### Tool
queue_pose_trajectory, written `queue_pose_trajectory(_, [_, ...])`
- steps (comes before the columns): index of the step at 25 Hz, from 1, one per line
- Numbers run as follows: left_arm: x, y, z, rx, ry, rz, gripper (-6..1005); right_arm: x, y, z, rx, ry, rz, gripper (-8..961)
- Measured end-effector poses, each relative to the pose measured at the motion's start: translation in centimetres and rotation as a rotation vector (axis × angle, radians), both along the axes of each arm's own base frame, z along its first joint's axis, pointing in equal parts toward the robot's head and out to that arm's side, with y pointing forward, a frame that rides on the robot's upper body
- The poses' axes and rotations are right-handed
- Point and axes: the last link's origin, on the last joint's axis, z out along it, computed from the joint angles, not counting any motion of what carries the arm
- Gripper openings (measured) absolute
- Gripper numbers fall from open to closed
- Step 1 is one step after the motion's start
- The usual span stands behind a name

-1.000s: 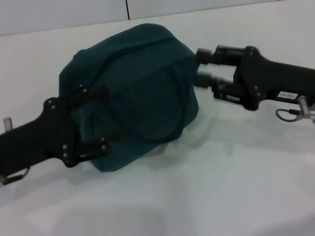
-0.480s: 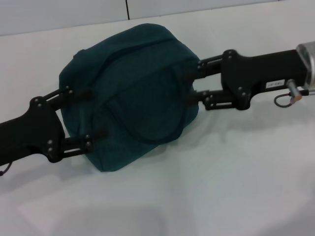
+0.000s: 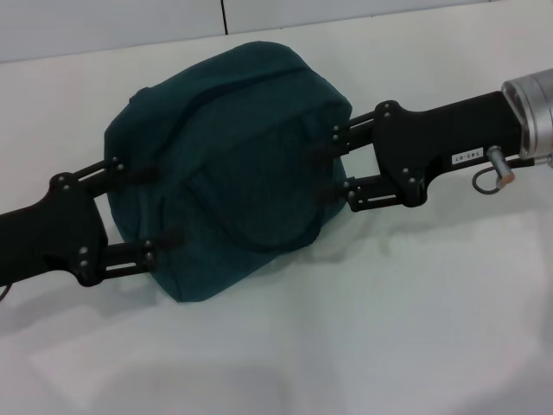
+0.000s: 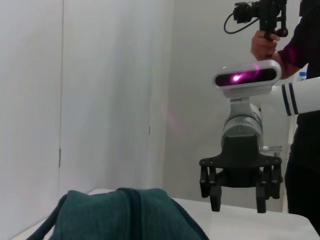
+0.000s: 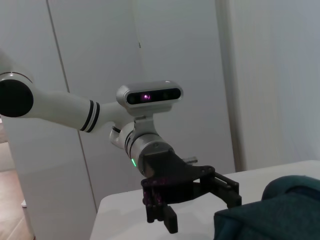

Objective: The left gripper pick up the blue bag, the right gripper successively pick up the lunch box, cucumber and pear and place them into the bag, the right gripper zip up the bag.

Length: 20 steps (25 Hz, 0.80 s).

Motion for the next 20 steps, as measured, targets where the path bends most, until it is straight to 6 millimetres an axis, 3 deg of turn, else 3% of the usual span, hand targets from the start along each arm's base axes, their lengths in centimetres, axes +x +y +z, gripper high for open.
queue_pose_trajectory(20, [0.23, 0.32, 0.34, 0.019, 0.013, -0.017, 875, 0.02, -0.09, 0.30, 0.009, 0.021, -0.002, 457])
